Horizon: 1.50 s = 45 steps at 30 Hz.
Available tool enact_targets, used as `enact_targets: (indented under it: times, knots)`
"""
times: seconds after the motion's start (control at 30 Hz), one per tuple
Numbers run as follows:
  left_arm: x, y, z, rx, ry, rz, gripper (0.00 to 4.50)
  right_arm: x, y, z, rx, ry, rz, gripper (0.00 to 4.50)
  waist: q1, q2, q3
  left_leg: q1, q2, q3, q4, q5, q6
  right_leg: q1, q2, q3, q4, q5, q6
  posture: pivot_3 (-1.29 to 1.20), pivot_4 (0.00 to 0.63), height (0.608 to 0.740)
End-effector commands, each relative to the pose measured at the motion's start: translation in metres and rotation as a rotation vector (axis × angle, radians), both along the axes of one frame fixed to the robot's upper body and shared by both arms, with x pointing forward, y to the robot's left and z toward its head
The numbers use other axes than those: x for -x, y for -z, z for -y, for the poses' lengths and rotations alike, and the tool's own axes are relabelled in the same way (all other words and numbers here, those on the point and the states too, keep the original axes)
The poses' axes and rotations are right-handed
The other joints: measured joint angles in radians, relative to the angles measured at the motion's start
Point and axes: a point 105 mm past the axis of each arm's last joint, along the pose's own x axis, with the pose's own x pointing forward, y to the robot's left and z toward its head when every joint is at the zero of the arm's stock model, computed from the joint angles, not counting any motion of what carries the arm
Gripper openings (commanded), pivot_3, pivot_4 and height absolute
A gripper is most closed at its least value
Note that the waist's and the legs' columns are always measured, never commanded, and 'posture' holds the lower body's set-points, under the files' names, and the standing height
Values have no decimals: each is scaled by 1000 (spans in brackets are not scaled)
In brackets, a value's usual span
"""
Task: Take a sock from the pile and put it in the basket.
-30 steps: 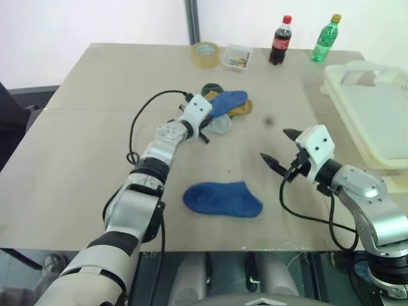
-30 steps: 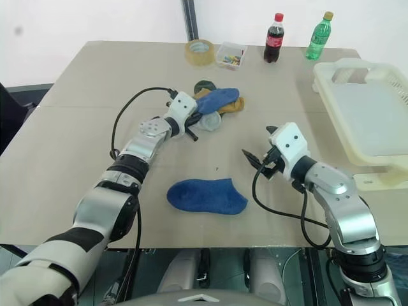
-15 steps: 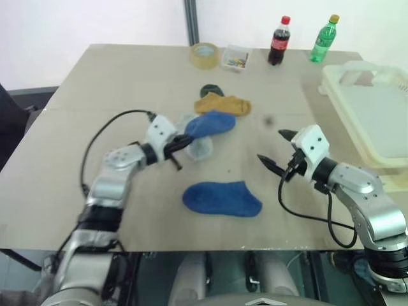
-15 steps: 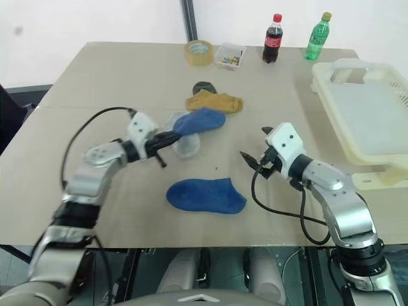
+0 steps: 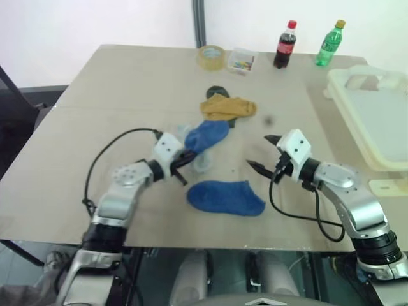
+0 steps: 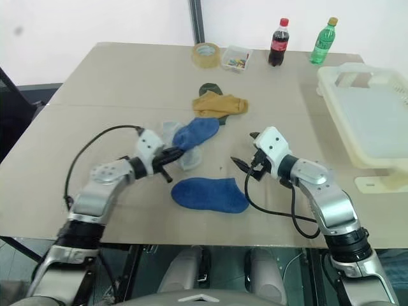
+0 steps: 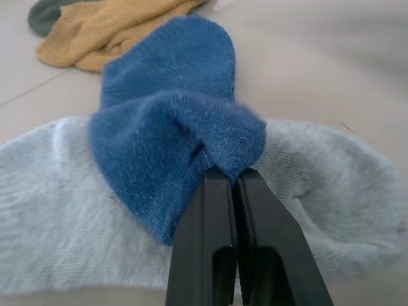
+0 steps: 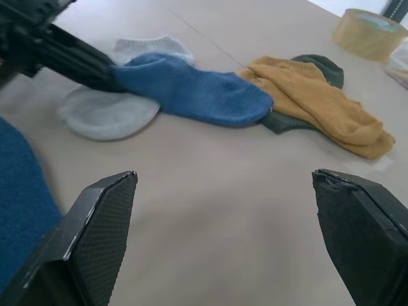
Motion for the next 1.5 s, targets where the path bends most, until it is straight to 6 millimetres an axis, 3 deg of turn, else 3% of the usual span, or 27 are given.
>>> enact_targets:
  times: [0.03,0.17,0.3,0.4,0.53,0.73,0.93,1.03,1.1,1.27,1.33,1.5]
  knots:
    - [-19,-1,11,-1,-75,23,97,0,-12,4,-6,21,56,4500,-1,0,0,1,0,0,0,0,0,0,0,0,0,0,0,0,150,740]
    - [-55,-18,26,1,-147,87,97,2,-13,10,-4,40,57,4500,0,0,0,1,0,0,0,0,0,1,0,0,0,0,0,0,150,740]
    - [-68,-39,24,72,-126,107,97,2,-14,13,1,50,63,4500,-6,0,0,1,0,0,1,0,0,2,0,0,0,0,1,0,150,740]
    - [-75,-43,8,44,-162,123,939,2,-14,15,0,63,65,4500,-15,0,0,1,0,0,1,0,0,1,1,1,-1,0,1,0,150,740]
    - [-71,-47,3,25,-142,142,1989,2,-14,14,-5,66,66,4500,-17,-1,0,0,0,0,0,0,0,0,1,1,-1,0,1,0,150,740]
    - [-55,-48,-5,-17,-115,149,1989,2,-13,15,-7,70,66,4500,-18,-1,0,0,0,0,0,0,0,0,0,1,-1,0,1,0,150,740]
    - [-59,-48,2,-3,-118,154,1989,-1,-14,15,-6,71,69,4500,-10,-1,0,0,0,0,0,0,0,1,0,1,-1,0,1,0,150,740]
    - [-60,-53,6,27,-108,162,1230,-2,-15,16,-5,72,73,4500,-4,-1,0,0,0,0,1,0,0,1,0,1,-1,0,1,0,150,740]
    - [-57,-55,6,35,-97,170,234,-1,-15,17,-3,75,74,4500,-3,-1,0,0,0,0,1,0,0,1,0,1,-1,0,1,0,150,740]
    - [-50,-61,5,61,-49,200,110,1,-14,18,-4,82,73,4500,-4,-1,0,0,0,1,1,0,0,0,0,1,-1,0,1,0,150,740]
    - [-39,-66,8,93,22,205,110,1,-13,17,-5,82,72,4500,-5,-1,0,0,0,1,1,0,0,0,0,1,-1,0,1,0,150,740]
    - [8,-70,17,168,307,148,110,1,-13,17,-5,80,68,4500,-7,0,0,0,3,1,1,1,-1,0,0,2,-1,0,0,0,150,740]
